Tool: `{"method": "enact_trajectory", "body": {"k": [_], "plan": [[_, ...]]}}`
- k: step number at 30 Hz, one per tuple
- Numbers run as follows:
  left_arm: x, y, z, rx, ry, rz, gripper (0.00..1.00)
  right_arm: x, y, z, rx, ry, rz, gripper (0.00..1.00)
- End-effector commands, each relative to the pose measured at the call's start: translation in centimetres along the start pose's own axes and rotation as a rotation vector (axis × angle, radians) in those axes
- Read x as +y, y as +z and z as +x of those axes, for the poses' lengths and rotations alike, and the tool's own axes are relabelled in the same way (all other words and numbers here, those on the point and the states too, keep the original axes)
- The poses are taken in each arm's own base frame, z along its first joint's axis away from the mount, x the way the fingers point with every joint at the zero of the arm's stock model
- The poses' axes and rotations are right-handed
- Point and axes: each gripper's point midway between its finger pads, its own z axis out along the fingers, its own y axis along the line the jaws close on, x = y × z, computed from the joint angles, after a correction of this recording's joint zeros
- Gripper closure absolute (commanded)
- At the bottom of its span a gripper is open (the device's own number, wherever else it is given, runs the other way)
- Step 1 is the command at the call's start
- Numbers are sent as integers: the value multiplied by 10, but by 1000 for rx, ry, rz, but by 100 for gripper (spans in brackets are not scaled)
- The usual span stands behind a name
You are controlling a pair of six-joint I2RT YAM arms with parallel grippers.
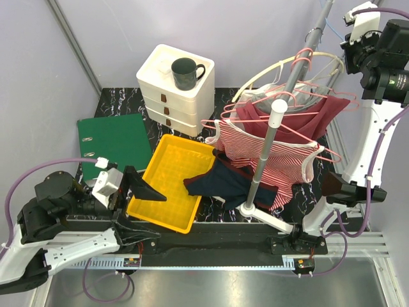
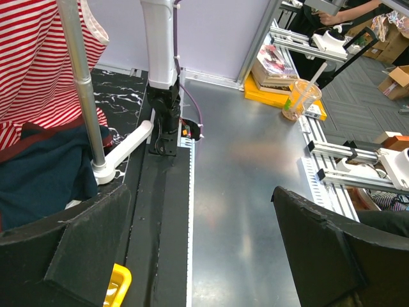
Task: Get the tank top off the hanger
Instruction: Place the hanger at the clothesline.
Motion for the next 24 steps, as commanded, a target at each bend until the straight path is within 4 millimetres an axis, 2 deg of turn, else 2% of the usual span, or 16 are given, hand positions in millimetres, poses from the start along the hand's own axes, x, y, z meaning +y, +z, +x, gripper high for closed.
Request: {"method": "enact_trajectory", "body": {"k": [1, 4, 8, 13, 15, 16, 18, 19, 20, 24], "plan": [[0, 4, -15, -42, 21, 1, 1, -12, -20, -57, -203, -1, 49, 100], [1, 5, -14, -41, 15, 3, 1, -13, -23, -67, -244, 4, 49, 100], [0, 4, -13, -51, 14, 5, 1, -15, -25, -60, -218, 15, 67, 100], [-2, 3, -11, -49, 11, 13, 1, -15, -36, -62, -222, 16, 80, 100], [-3, 2, -11, -50, 12, 17, 1, -15, -35, -55, -199, 23, 86, 100], [-2, 2, -12, -54, 13, 14, 1, -15, -42, -55, -200, 21, 94, 100], [-4, 1, -11, -54, 12, 19, 1, -14, -40, -44, -162, 21, 105, 100], [-3, 1, -10, -54, 14, 18, 1, -16, -48, -45, -166, 17, 120, 100], [-3, 2, -10, -52, 12, 19, 1, -15, -44, -35, -138, 15, 121, 100], [-3, 3, -7, -45, 6, 22, 1, -16, -46, -25, -114, 9, 146, 100]]}}
